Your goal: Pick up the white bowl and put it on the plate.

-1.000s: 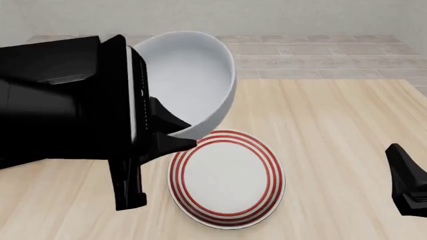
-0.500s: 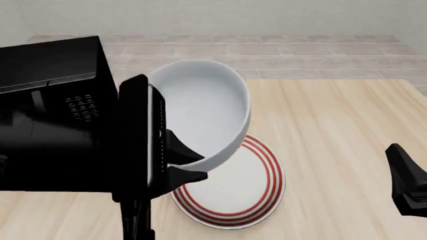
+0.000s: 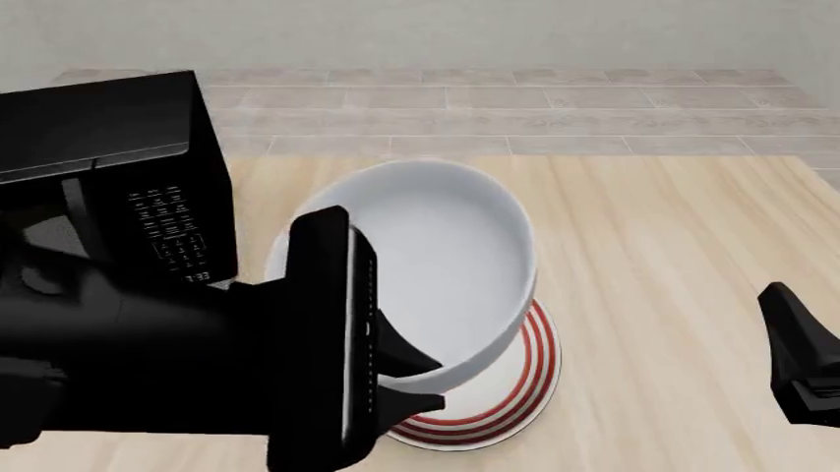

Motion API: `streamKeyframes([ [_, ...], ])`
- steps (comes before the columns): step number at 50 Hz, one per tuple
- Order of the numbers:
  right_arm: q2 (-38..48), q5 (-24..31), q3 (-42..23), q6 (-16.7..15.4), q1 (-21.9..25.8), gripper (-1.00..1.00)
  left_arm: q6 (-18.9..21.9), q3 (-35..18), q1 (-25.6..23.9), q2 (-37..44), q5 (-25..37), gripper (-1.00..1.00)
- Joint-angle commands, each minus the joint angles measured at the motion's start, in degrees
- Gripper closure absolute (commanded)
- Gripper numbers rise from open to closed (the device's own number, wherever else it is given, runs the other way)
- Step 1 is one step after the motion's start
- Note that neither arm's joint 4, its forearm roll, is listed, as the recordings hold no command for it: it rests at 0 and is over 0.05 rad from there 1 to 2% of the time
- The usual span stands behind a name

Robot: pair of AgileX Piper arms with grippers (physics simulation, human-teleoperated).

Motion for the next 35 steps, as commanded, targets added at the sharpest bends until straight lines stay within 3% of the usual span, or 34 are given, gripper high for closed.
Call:
streamKeyframes([
  [1,0.0,0.0,0.0,0.0,0.0,-1.0,-0.7,0.1,-1.4,1.0,-1.2,1.0],
  [35,0.0,0.0,0.0,0.0,0.0,-1.0,-2.9,-1.0,-2.4,4.9,-3.6,1.0],
])
